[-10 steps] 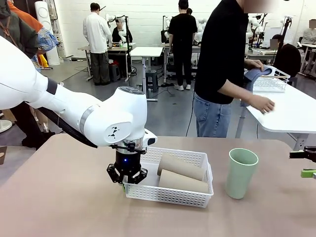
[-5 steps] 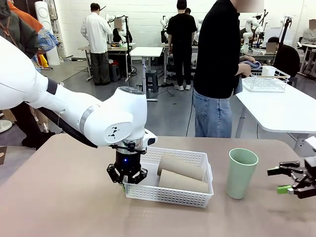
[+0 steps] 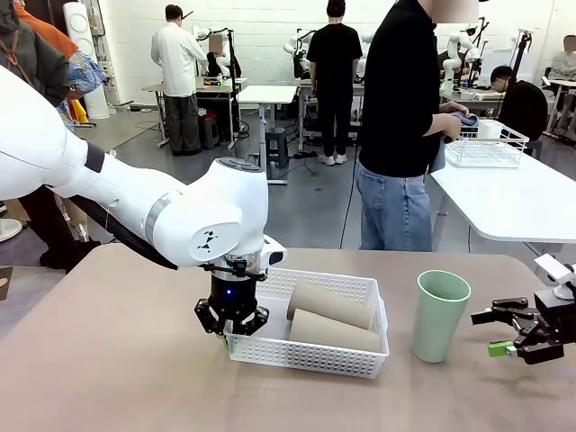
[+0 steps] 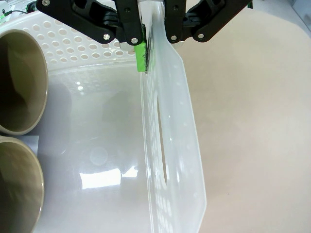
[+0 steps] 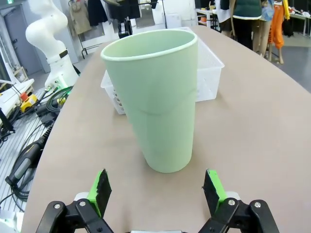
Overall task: Clean and organize the cups into the basket.
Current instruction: Pick up the Reusable plastic cup from the right side of the table and stack it inside the Organizing basket in the center of the table.
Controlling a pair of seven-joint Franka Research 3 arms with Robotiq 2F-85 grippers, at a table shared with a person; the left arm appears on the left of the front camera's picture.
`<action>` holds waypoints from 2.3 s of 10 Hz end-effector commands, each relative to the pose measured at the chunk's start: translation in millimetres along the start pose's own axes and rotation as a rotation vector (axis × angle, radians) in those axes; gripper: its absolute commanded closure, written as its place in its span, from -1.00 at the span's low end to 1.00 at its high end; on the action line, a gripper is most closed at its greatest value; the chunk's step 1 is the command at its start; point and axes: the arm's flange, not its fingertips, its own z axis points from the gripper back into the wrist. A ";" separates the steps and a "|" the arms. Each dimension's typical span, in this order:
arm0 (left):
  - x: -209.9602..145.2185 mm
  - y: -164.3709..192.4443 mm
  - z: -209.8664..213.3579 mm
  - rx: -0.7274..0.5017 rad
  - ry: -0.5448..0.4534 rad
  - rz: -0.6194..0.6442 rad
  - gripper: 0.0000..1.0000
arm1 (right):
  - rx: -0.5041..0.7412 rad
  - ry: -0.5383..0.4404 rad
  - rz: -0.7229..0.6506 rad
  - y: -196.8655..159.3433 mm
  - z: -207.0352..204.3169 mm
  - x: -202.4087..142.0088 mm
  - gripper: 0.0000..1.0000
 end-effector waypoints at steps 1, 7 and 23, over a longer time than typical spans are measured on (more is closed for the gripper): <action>-1.5 0.4 -2.0 0.009 0.006 0.002 1.00 | 0.003 0.005 0.001 3.4 3.2 -0.5 -1.00; -1.5 0.4 -2.0 0.009 0.006 0.002 1.00 | 0.046 0.014 0.069 -5.4 -26.6 5.2 -1.00; -1.5 0.4 -2.0 0.009 0.006 0.002 1.00 | 0.239 0.012 0.130 -40.6 -114.9 16.5 0.20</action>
